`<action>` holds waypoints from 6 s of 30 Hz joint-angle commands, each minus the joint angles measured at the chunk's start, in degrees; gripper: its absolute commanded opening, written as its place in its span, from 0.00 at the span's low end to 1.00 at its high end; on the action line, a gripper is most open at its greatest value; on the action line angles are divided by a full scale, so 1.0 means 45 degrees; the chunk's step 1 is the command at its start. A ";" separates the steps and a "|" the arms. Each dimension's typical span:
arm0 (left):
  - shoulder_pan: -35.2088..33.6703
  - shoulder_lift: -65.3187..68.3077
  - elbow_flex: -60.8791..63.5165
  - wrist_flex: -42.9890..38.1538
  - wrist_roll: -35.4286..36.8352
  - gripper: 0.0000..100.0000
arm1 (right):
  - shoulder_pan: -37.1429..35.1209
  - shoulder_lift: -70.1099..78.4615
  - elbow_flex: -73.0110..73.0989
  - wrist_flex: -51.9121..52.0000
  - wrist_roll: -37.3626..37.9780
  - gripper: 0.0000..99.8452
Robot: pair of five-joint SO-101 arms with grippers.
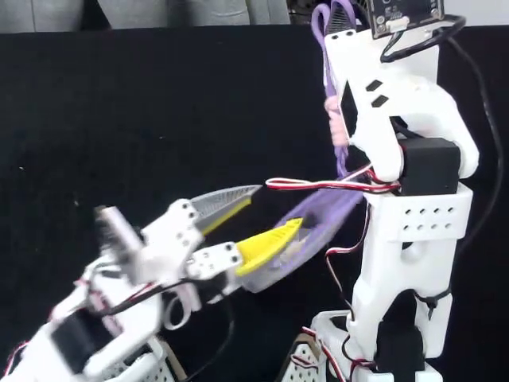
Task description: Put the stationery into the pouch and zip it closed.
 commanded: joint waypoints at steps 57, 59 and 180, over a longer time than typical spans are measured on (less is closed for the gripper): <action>-0.5792 -0.4220 -0.0752 0.4591 0.0156 0.23 | -0.6349 0.4698 -1.1282 0.1309 0.2442 0.01; -0.5812 -0.4239 -0.0811 0.4591 0.0078 0.23 | -0.6447 0.4523 -1.1223 0.1426 0.1875 0.01; -0.4464 -0.4220 0.2295 0.6935 -0.2813 0.23 | -0.8264 0.7258 -1.5326 0.3927 0.3653 0.01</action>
